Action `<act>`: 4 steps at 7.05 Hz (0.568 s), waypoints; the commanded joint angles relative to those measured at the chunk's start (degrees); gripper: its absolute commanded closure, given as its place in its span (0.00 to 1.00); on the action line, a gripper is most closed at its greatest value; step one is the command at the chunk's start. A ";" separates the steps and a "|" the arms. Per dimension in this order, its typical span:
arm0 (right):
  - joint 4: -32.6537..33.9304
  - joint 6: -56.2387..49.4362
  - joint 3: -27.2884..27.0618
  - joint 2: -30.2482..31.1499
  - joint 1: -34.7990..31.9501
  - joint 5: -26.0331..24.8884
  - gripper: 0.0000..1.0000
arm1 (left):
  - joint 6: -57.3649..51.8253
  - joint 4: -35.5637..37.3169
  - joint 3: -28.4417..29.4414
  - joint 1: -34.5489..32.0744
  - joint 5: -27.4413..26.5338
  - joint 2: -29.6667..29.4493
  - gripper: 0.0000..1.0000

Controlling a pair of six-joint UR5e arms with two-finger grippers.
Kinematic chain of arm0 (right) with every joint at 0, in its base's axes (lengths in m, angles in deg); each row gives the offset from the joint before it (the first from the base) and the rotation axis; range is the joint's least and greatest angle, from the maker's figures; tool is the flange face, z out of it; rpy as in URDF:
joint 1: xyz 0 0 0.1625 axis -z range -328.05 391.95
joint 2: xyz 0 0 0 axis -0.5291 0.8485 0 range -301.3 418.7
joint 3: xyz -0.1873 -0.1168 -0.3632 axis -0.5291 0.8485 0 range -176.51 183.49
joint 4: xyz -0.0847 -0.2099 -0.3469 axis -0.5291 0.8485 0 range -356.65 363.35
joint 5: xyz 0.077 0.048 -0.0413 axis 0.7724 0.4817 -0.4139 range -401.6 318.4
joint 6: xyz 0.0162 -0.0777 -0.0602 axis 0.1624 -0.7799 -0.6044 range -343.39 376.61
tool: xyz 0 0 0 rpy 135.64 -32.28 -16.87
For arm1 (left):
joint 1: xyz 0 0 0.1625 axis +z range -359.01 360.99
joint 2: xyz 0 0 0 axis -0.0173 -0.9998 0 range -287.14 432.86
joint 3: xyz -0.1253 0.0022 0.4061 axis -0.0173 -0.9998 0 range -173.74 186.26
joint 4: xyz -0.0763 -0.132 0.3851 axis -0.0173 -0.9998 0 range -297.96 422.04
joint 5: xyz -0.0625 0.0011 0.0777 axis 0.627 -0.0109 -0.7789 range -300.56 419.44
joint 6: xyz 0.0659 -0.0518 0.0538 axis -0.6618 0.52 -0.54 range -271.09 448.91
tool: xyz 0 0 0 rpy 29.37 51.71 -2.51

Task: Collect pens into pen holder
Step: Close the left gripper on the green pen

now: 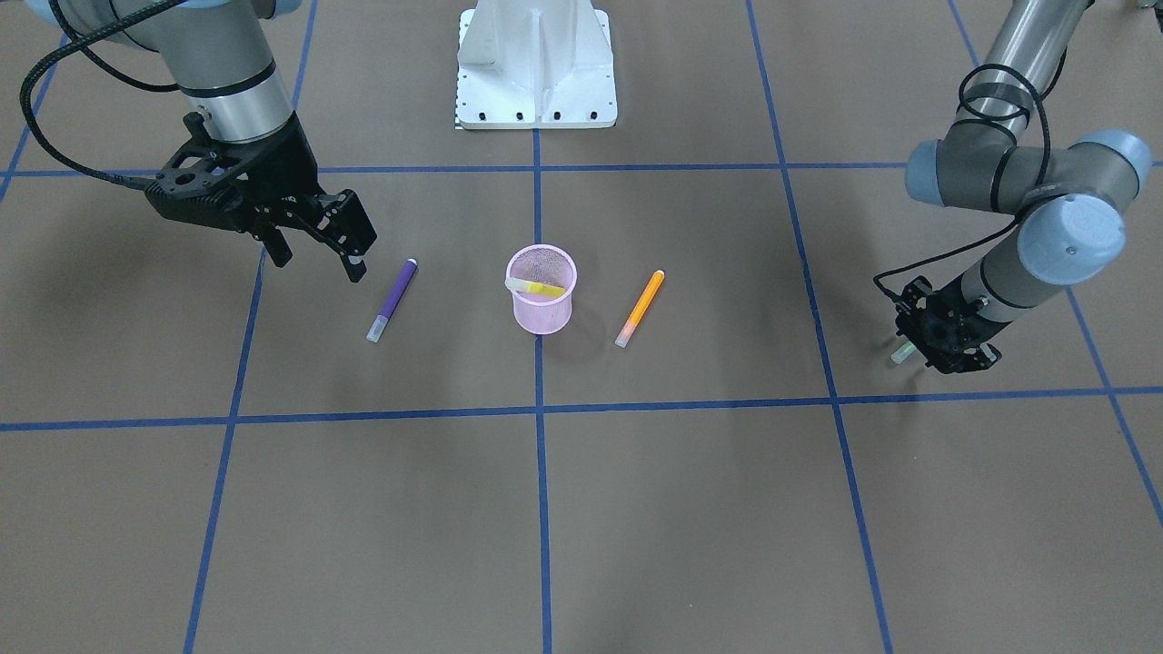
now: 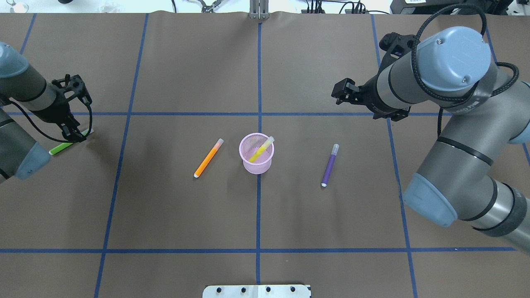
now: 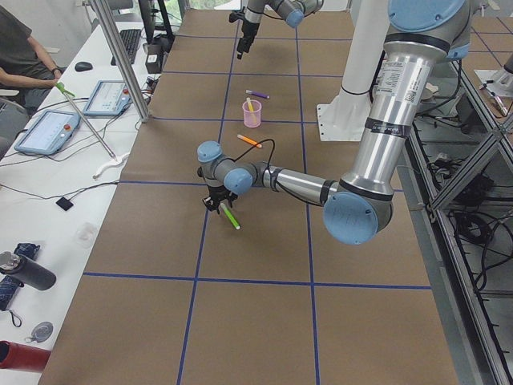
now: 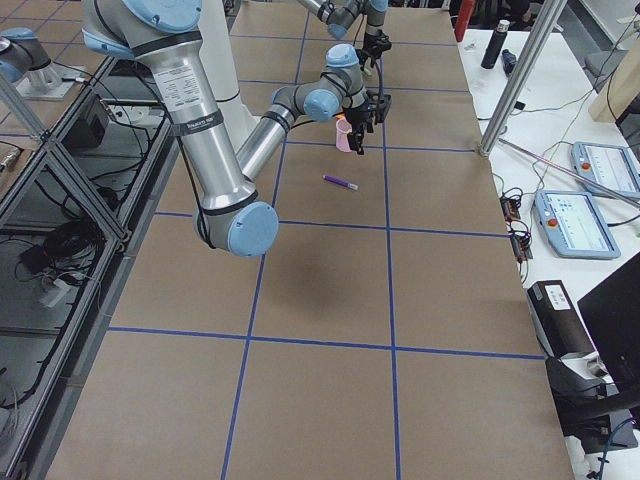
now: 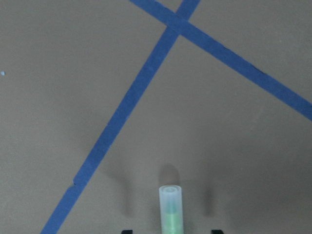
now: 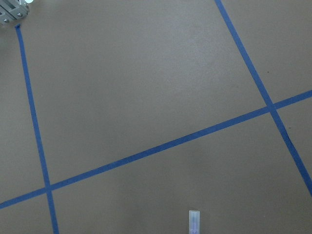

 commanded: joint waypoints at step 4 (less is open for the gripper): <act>0.00 0.00 -0.36 0.03 -0.01 0.11 0.00 | -0.06 0.05 0.56 0.08 0.06 -0.04 0.65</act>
